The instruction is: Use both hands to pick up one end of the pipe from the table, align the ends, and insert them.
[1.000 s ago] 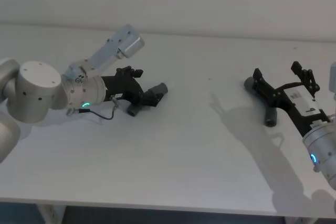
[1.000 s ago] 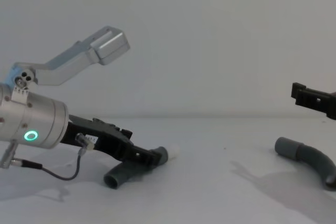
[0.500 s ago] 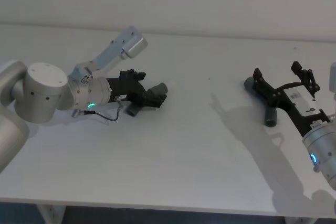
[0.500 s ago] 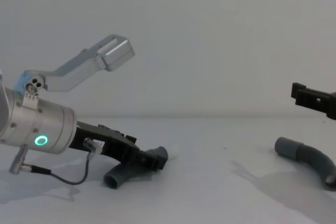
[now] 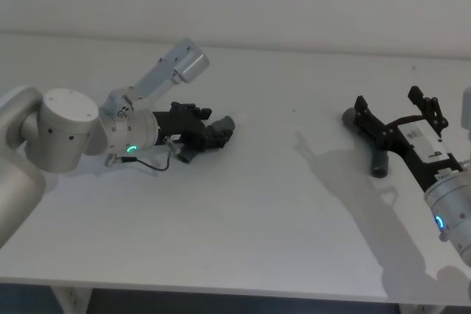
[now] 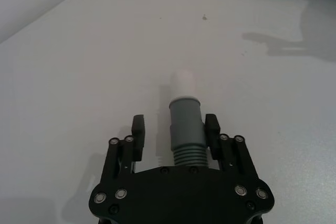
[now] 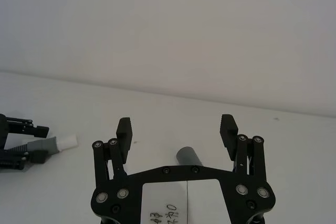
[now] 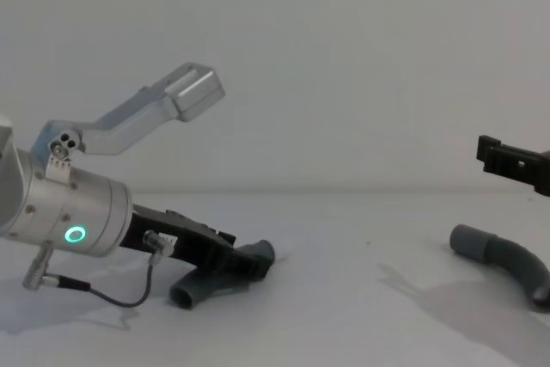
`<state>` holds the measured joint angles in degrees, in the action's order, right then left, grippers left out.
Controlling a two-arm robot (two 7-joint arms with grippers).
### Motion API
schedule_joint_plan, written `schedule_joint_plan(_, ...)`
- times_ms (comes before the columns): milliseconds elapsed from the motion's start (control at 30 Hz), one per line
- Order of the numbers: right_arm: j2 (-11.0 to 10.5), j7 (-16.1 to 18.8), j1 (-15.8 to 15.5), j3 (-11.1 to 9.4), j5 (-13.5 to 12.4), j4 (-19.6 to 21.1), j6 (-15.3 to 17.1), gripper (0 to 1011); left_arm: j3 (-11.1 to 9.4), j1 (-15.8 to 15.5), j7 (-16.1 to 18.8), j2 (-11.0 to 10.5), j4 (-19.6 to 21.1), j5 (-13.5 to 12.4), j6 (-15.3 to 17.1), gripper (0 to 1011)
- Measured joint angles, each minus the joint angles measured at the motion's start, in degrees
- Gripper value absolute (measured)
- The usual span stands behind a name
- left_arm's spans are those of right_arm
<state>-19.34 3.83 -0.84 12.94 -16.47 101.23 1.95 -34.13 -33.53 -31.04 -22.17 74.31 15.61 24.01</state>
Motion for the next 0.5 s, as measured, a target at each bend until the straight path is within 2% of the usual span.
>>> schedule_joint_plan(367, 0.0, 0.1, 0.1, 0.0, 0.0, -0.1, 0.3, 1001, 0.0, -0.1, -0.1, 0.3, -0.3, 0.1, 0.1, 366)
schedule_joint_plan(500, -0.4, 0.5, 0.7, -0.1, 0.0, -0.4, 1.5, 1002, 0.0, -0.1, -0.1, 0.3, -0.4, 0.1, 0.1, 358)
